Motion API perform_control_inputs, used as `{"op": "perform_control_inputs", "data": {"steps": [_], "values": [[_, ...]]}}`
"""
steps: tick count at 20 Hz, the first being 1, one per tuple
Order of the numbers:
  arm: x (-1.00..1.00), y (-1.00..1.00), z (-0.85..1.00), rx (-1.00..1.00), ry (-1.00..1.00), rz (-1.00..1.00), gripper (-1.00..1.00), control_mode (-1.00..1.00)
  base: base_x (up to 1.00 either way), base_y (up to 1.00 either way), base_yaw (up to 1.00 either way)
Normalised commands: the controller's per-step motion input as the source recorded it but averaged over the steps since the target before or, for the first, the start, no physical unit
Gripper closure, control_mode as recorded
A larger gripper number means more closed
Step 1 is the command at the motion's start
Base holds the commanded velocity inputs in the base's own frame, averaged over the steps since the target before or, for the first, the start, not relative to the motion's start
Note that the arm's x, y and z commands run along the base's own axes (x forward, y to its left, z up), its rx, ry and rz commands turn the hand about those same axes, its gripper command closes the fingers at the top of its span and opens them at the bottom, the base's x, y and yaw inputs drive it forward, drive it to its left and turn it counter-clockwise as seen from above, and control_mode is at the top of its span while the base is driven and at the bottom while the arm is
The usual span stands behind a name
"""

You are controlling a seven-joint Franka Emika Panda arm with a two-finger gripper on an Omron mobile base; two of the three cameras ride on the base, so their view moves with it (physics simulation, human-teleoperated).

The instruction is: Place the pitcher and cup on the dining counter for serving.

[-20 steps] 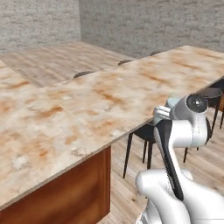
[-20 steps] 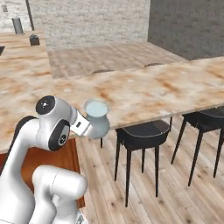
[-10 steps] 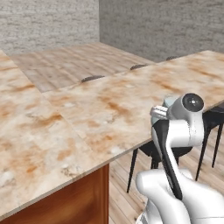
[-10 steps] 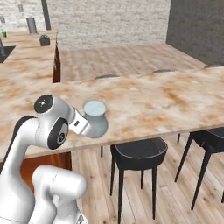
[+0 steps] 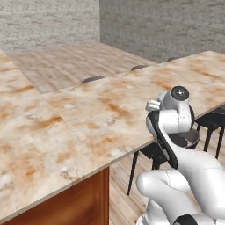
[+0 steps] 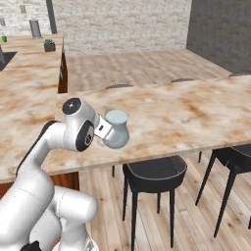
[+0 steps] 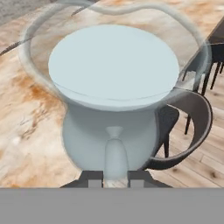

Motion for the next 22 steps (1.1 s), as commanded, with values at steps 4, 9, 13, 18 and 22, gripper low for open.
{"op": "perform_control_inputs", "data": {"steps": [4, 9, 13, 18, 22], "values": [[1.0, -0.09, -0.02, 0.0, 0.07, 0.01, 1.0, -1.0, 0.0, 0.0, 0.0], [1.0, -0.08, -0.1, 0.0, 0.05, 0.11, 1.0, -1.0, 0.0, 0.0, 0.0], [0.97, 0.0, -0.04, 0.0, 0.03, 0.04, 1.0, -1.0, 0.0, 0.0, 0.0], [0.64, 0.12, -0.22, 0.0, 0.05, 0.01, 1.0, -1.0, 0.0, 0.0, 0.0], [0.47, 0.17, -0.53, 0.0, 0.1, 0.0, 1.0, -1.0, 0.0, 0.0, 0.0]]}}
